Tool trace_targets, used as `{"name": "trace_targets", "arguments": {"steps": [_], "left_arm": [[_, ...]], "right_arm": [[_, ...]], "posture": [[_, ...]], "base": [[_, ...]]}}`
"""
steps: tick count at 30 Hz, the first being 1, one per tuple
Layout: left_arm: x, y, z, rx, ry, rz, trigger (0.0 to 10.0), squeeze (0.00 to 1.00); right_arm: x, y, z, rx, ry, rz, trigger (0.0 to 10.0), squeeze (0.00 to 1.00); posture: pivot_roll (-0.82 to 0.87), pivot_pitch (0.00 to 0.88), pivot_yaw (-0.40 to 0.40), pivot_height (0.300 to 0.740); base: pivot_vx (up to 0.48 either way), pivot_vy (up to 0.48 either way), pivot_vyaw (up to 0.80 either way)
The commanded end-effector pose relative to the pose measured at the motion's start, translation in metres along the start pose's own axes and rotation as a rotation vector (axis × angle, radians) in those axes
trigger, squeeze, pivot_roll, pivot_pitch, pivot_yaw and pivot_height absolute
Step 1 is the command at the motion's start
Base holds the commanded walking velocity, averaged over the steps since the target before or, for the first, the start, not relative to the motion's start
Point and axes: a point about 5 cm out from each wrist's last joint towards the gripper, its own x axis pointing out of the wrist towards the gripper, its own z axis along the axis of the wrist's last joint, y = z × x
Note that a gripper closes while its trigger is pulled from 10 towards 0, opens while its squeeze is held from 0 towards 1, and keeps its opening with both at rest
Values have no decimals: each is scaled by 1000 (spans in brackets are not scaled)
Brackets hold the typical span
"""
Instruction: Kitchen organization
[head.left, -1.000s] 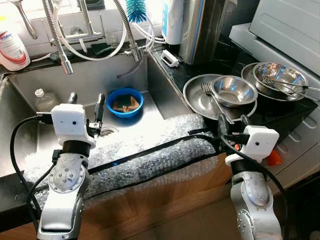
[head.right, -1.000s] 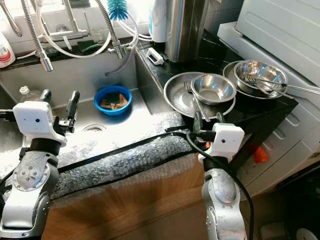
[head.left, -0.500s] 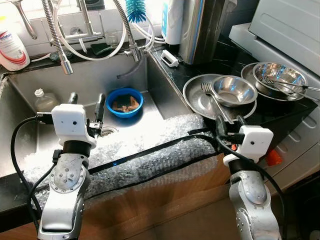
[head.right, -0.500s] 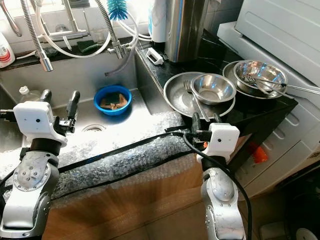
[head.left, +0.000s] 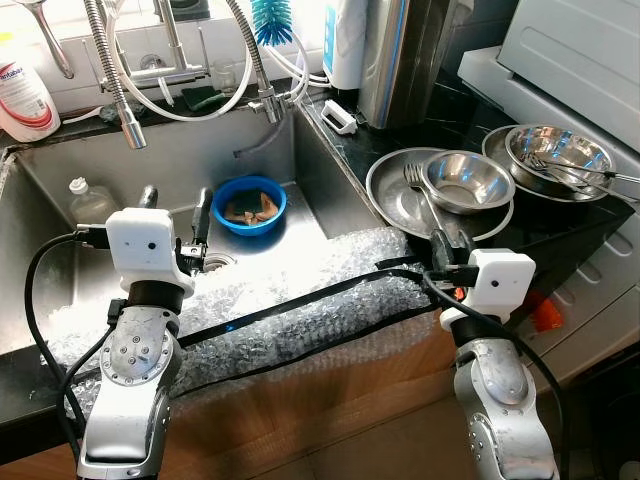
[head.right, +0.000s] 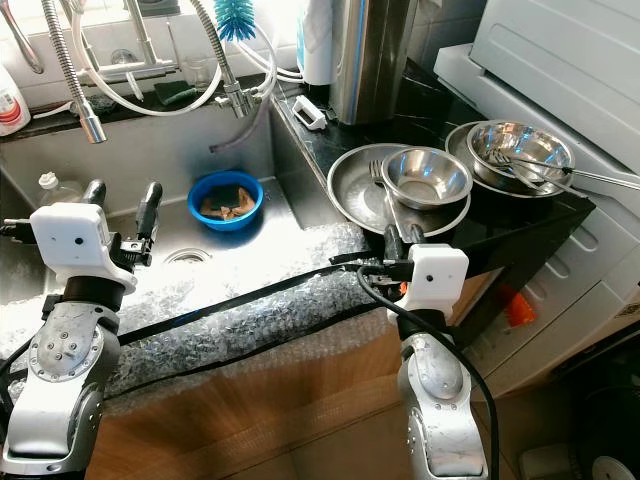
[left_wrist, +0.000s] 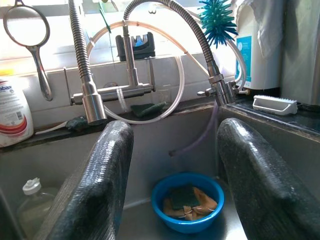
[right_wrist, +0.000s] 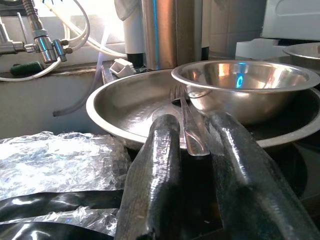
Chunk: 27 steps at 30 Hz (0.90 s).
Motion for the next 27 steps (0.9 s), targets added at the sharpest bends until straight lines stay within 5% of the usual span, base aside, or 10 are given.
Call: {"name": "trace_targets", "arguments": {"steps": [1,22,23,27], "left_arm": [[1,0,1,21,-9,-4,10000,0],[3,2,2,34,-23,11,10000,0],[4,2,2,33,-26,12,10000,0],[4,2,3,33,-28,14,10000,0]], "right_arm": [[-1,0,-7,-1,44,3,0,0],[6,9,17,86,-80,48,0,0],[7,9,19,87,-88,44,10000,0],[9,10,23,93,-108,47,10000,0]], "posture": [[-2,129,-11,740],[1,127,-14,740],[2,127,-14,740],[0,126,-15,740]], "base": [[0,0,0],[0,0,0],[0,0,0],[0,0,0]]}}
